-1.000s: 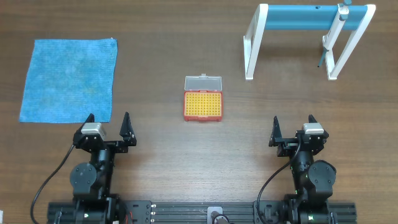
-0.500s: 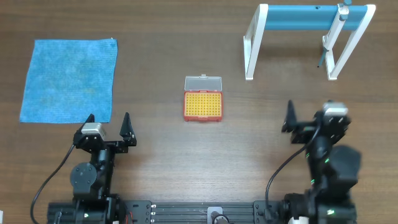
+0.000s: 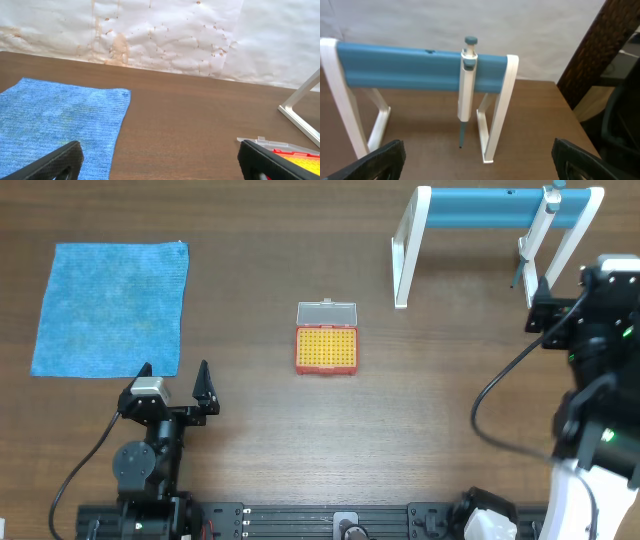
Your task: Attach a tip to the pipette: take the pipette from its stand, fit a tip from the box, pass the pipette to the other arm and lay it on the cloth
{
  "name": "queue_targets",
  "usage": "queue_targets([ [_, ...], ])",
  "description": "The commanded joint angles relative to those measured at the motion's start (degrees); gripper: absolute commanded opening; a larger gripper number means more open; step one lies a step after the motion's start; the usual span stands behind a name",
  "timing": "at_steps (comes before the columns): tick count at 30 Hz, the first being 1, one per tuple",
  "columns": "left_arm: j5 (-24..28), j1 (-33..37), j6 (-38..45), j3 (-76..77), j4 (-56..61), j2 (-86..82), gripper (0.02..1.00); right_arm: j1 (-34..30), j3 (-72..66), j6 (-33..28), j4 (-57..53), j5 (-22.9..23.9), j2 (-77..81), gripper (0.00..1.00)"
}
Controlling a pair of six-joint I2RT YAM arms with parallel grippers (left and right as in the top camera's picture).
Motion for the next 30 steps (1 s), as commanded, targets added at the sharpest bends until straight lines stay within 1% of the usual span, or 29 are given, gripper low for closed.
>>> queue_targets([
  [1,0.7,-0.1,0.7,0.0,-0.4,0.1,0.998,-8.4,2.0,-7.9,1.4,-22.1,10.3,0.923],
  [3,0.7,-0.1,0.7,0.0,-0.4,0.1,0.996,-9.9,2.0,-8.7,3.4,-24.1,14.2,0.912],
  [9,0.7,-0.1,0.7,0.0,-0.4,0.1,0.998,-8.7,2.0,-8.4,12.3,-25.2,22.6,0.912],
  [12,0.7,-0.1,0.7,0.0,-0.4,0.1,0.996,-7.3,2.0,-4.9,17.6,-27.6,26.8,0.912],
  [15,0.7,-0.1,0.7,0.0,-0.4,0.1,0.998,-5.9,2.0,-3.6,20.9,-27.5,30.8,0.915],
  [18,0.7,-0.1,0.7,0.0,-0.4,0.1,0.998,-4.9,2.0,-1.0,25.4,-27.4,34.5,0.915],
  [23,0.7,-0.1,0.7,0.0,-0.4,0.1,1.000,-3.7,1.9,0.1,30.0,-21.7,38.2,0.912],
  [27,0.7,-0.1,0.7,0.0,-0.4,0.1,0.998,-2.4,1.9,3.5,32.9,-19.1,39.1,0.912],
  [30,0.7,-0.1,0.7,0.0,-0.4,0.1,0.998,-1.3,1.9,4.5,33.4,-16.7,39.3,0.912],
])
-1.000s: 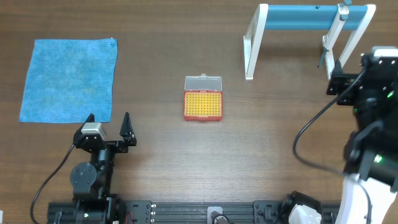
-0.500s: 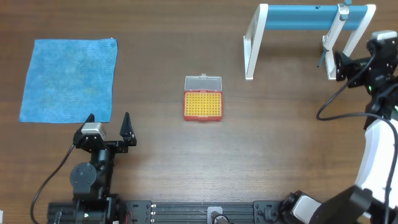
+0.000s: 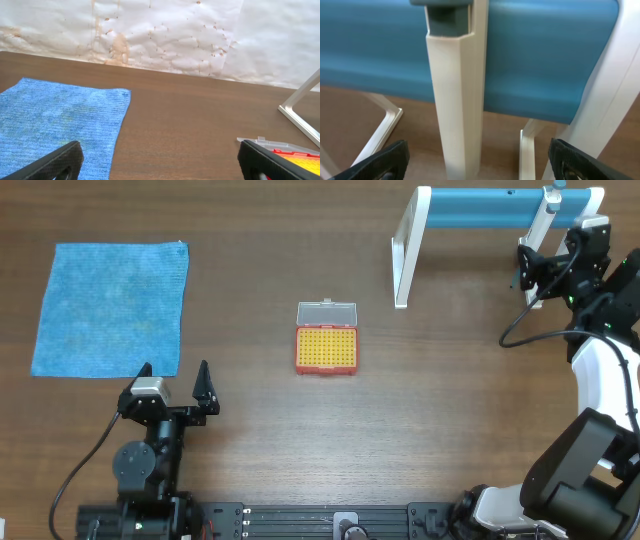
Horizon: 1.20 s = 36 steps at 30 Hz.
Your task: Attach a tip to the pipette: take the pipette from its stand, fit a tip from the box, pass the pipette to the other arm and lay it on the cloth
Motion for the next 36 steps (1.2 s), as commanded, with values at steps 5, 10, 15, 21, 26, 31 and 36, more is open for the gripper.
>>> queue_targets([
  [5,0.7,-0.1,0.7,0.0,-0.4,0.1,0.998,3.6,0.8,3.7,0.9,7.0,1.1,0.882],
  [10,0.7,-0.1,0.7,0.0,-0.4,0.1,0.996,4.4,0.8,4.1,1.3,9.2,1.4,0.879],
  [15,0.7,-0.1,0.7,0.0,-0.4,0.1,0.998,4.6,0.8,4.6,2.8,10.8,2.4,0.879],
  [21,0.7,-0.1,0.7,0.0,-0.4,0.1,0.998,4.9,0.8,6.3,6.4,10.7,5.1,0.877],
  [26,0.7,-0.1,0.7,0.0,-0.4,0.1,0.998,4.9,0.8,6.4,6.5,10.7,5.3,0.877],
  [31,0.7,-0.1,0.7,0.0,-0.4,0.1,0.998,4.9,0.8,7.7,6.9,10.7,5.3,0.855],
  [36,0.7,-0.1,0.7,0.0,-0.4,0.1,0.998,5.0,0.8,8.2,7.5,10.7,5.3,0.715],
])
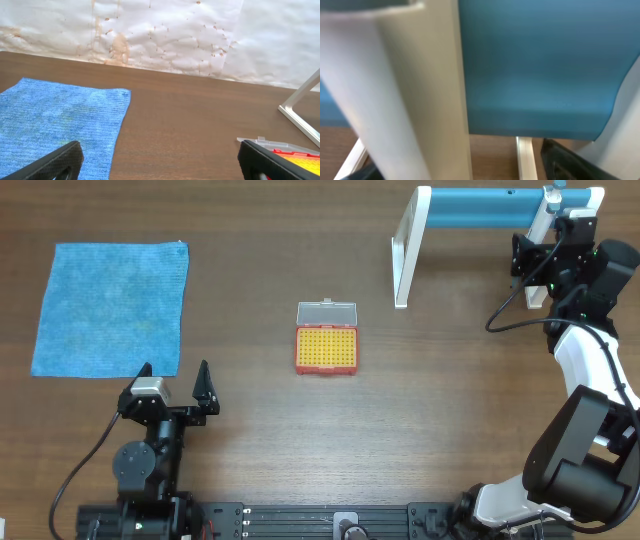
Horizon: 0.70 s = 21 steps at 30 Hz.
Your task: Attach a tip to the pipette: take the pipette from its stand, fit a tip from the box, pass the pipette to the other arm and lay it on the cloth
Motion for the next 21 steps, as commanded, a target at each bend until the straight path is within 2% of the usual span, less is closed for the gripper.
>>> queue_targets([
  [1,0.7,-0.1,0.7,0.0,-0.4,0.1,0.998,0.6,0.8,1.7,0.5,0.5,0.5,0.691],
  [21,0.7,-0.1,0.7,0.0,-0.4,0.1,0.998,1.3,0.8,4.0,0.7,-0.6,0.5,0.529],
])
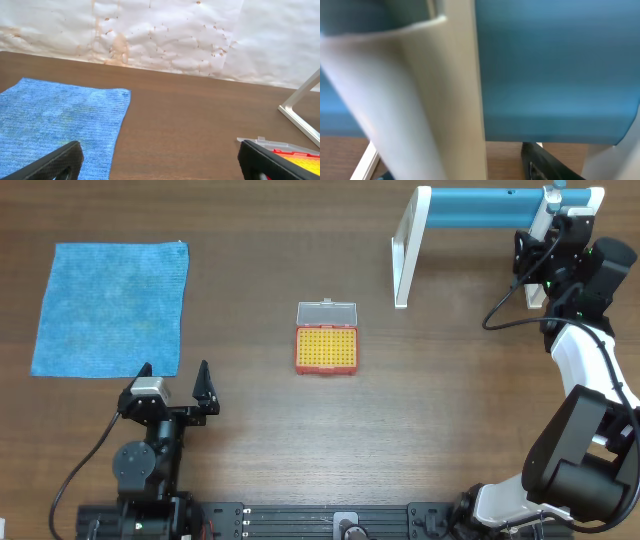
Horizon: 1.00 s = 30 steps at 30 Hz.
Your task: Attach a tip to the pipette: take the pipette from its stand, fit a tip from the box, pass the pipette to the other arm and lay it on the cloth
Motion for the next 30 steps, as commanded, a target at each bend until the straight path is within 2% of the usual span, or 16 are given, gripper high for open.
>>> queue_targets([
  [1,0.7,-0.1,0.7,0.0,-0.4,0.1,0.996,0.3,0.8,1.1,0.5,-0.7,0.5,0.507],
  [12,0.7,-0.1,0.7,0.0,-0.4,0.1,1.000,0.3,0.8,1.1,0.4,-0.7,0.5,0.233],
  [15,0.7,-0.1,0.7,0.0,-0.4,0.1,0.998,0.3,0.8,1.1,0.4,-0.7,0.5,0.095],
  [30,0.7,-0.1,0.7,0.0,-0.4,0.1,0.998,0.1,0.8,-0.9,-1.4,-0.8,-2.6,0.080],
])
